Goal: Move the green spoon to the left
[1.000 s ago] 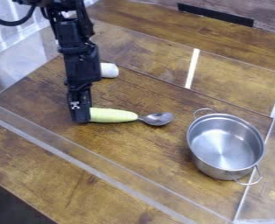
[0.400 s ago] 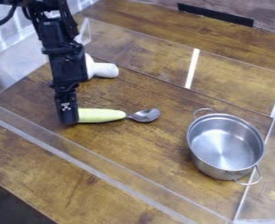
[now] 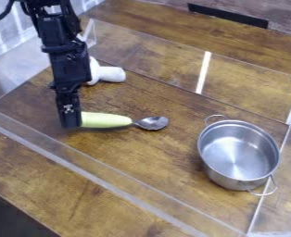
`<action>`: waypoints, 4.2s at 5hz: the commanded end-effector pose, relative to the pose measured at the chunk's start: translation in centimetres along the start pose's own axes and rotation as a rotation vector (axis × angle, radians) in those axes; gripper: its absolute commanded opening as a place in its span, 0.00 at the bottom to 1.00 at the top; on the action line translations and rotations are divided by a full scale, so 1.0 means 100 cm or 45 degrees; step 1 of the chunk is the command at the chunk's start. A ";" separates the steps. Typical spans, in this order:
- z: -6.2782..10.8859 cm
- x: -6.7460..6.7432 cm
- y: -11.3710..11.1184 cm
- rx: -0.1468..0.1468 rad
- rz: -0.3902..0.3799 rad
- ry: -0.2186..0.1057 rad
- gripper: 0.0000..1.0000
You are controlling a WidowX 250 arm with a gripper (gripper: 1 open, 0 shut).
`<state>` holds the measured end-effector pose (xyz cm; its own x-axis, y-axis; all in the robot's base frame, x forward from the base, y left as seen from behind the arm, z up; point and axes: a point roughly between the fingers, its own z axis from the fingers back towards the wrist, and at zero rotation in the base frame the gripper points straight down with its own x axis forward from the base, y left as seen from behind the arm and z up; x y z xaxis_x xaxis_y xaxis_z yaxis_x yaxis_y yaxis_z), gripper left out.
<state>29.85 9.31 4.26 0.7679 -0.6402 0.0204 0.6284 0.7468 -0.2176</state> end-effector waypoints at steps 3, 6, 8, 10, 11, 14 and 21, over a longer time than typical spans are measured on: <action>0.043 0.005 0.034 0.205 0.084 -0.117 0.00; 0.038 0.003 0.063 0.237 -0.050 -0.111 0.00; 0.035 0.000 0.072 0.240 -0.048 -0.126 0.00; 0.023 -0.009 0.083 0.232 -0.043 -0.143 0.00; 0.024 -0.015 0.085 0.232 -0.030 -0.153 0.00; 0.048 0.009 0.090 0.243 -0.075 -0.185 1.00; 0.074 0.075 0.060 0.164 -0.067 -0.258 0.00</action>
<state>39.50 10.72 7.26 0.7622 -0.6205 0.1842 0.6461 0.7467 -0.1582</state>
